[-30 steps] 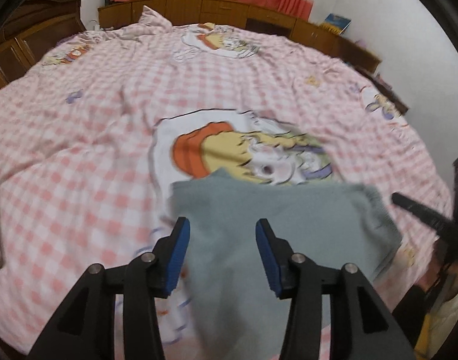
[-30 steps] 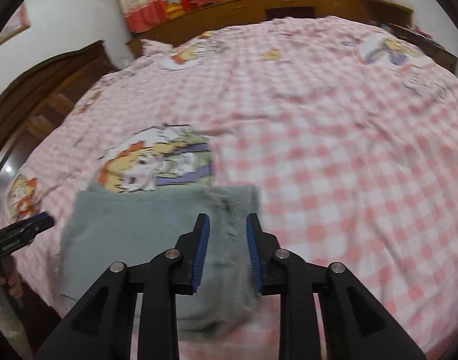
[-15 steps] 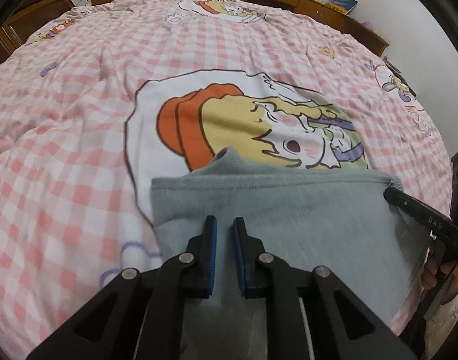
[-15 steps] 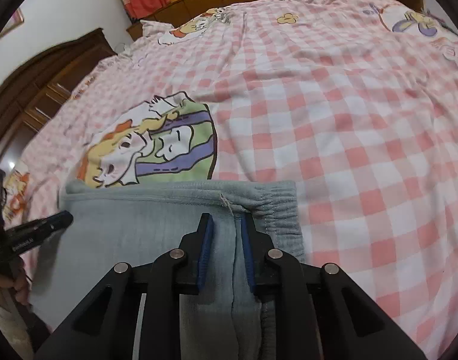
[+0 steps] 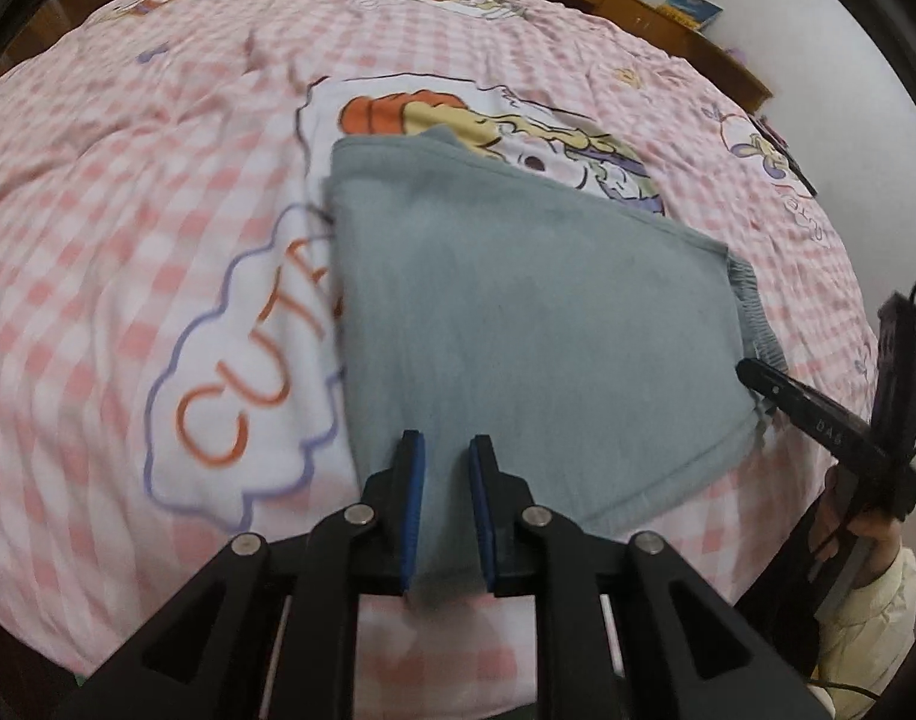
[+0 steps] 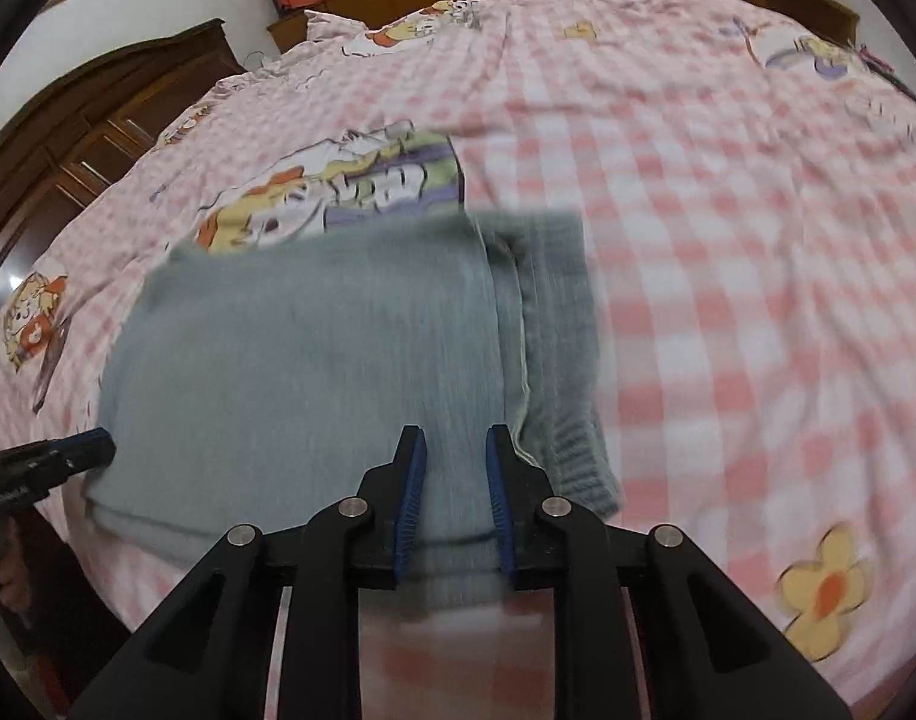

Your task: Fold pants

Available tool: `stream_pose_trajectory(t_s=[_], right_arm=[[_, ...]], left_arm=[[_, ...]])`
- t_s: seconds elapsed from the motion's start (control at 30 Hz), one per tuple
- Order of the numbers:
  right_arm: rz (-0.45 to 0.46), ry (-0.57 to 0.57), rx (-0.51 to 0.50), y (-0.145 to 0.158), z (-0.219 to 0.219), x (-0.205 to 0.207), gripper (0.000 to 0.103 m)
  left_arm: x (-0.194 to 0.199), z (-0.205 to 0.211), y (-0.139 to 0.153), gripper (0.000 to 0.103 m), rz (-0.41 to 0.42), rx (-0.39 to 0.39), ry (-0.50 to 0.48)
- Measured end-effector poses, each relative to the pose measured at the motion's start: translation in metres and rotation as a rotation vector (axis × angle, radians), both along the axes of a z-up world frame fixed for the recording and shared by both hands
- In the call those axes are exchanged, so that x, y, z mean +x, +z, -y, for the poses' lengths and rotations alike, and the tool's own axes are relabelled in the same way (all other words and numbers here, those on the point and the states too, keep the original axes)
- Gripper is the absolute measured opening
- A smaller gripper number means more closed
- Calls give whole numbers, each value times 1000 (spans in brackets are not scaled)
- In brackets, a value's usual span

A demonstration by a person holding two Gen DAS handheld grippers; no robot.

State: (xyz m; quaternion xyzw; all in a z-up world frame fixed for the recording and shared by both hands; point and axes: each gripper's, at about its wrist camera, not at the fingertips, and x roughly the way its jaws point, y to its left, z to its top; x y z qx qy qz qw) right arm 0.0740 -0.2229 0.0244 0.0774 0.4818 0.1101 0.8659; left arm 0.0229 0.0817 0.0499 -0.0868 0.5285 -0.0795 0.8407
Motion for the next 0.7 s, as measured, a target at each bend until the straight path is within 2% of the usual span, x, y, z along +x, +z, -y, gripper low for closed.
stream_pose_trajectory(t_s=[0.23,0.3,0.33,0.37,0.5,0.57,0.7], right_arm=[[10,-34,-53,18,2,-16,22],[27,-37,-26,25,3,-22,22],[34,-32,-21,27,2,-24,22],[39,-24,-21,27,1,-26,22],[-21,-20,-51,8,-4,-22,25],[-19,-23,-53,1,-5,-22,25],[-10,-19,-81,8,-8,-26,26]], left_arm=[[-14,-8,9,17,12,-13,55],[-16,-8,13,28,29,-17,65],[-17,-8,16,41,42,-15,69],[-19,-8,18,50,61,-6,73],[-17,-13,15,51,56,28,112],[-16,-18,9,51,35,2,132],[-13,-20,0,51,22,-80,133]])
